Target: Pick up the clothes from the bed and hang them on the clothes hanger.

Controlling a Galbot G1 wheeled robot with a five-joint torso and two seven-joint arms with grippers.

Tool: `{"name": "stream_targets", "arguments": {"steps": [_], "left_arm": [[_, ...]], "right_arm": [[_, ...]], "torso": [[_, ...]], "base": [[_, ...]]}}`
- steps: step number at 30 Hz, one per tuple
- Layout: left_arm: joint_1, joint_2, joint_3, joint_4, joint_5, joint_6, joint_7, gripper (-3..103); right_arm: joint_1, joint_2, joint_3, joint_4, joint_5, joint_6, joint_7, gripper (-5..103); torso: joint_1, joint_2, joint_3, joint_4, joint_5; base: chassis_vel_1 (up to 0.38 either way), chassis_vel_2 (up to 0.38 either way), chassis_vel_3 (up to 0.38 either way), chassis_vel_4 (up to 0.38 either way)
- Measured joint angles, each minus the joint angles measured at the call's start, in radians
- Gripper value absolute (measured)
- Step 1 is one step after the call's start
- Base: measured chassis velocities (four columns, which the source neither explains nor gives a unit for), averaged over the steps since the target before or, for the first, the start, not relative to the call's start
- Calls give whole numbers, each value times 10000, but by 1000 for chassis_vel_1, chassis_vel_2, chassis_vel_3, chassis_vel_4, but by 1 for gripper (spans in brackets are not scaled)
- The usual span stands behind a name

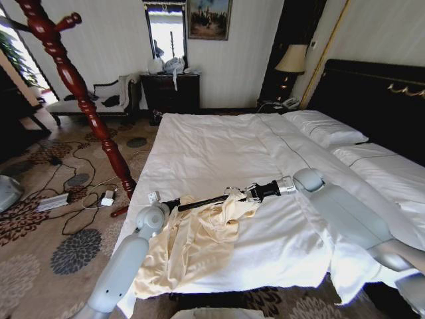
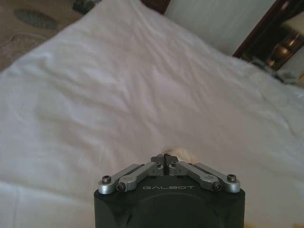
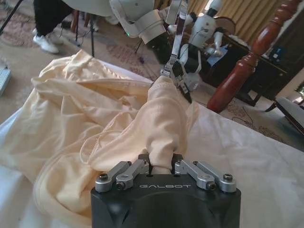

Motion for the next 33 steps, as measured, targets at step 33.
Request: {"name": "stream_targets", "arguments": {"steps": [33], "left_arm": [[2260,2705,402,-6594,-3434,65,1252,0]], "right_arm": [[1589,-62,-476,441,2873,-1073,2706,18]], "torso": [[-1,0,-1,0,-2]], "base": [[0,0,0,0]]}}
